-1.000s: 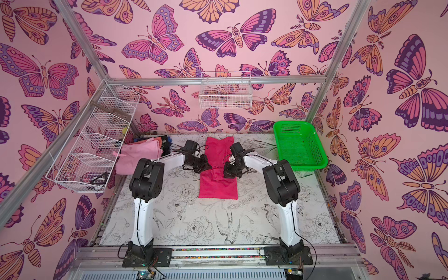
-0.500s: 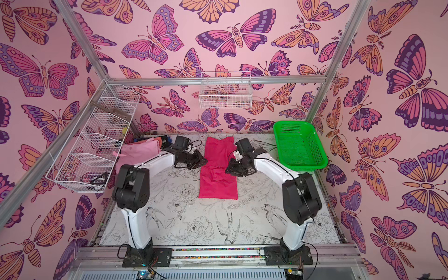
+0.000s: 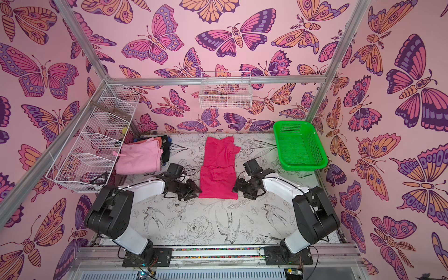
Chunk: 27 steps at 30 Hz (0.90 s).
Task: Fold and stack t-shirts
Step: Move the T-shirt to the center of the board.
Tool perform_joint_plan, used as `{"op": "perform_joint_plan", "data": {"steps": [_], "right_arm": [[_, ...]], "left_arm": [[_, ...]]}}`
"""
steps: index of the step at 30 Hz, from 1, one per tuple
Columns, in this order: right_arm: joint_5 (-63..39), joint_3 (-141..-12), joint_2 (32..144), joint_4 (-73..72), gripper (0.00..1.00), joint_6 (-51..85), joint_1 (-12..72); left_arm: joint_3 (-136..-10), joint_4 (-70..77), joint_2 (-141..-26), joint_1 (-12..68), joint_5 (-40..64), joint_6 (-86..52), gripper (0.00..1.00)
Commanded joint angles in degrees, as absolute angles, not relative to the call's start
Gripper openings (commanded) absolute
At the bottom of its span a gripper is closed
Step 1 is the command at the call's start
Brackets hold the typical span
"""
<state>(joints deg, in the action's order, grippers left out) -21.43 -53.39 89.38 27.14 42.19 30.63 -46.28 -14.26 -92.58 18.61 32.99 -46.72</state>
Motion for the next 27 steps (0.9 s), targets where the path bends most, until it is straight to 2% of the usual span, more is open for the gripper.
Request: {"op": "perform_joint_plan", "data": {"steps": [1, 18, 27], "right_arm": [[-21.20, -52.83, 89.38, 24.80, 0.78, 42.53, 31.03], [-25.17, -50.57, 99.20, 15.74, 0.77, 44.94, 31.07], [-26.10, -49.22, 101.68, 11.93, 0.75, 46.96, 31.75]], "left_arm": [[-45.62, -10.61, -91.54, 18.63, 32.27, -46.67, 0.45], [-46.88, -8.27, -98.34, 18.70, 33.05, -47.59, 0.48], [-48.34, -8.11, -101.22, 22.42, 32.18, -49.43, 0.47]]}}
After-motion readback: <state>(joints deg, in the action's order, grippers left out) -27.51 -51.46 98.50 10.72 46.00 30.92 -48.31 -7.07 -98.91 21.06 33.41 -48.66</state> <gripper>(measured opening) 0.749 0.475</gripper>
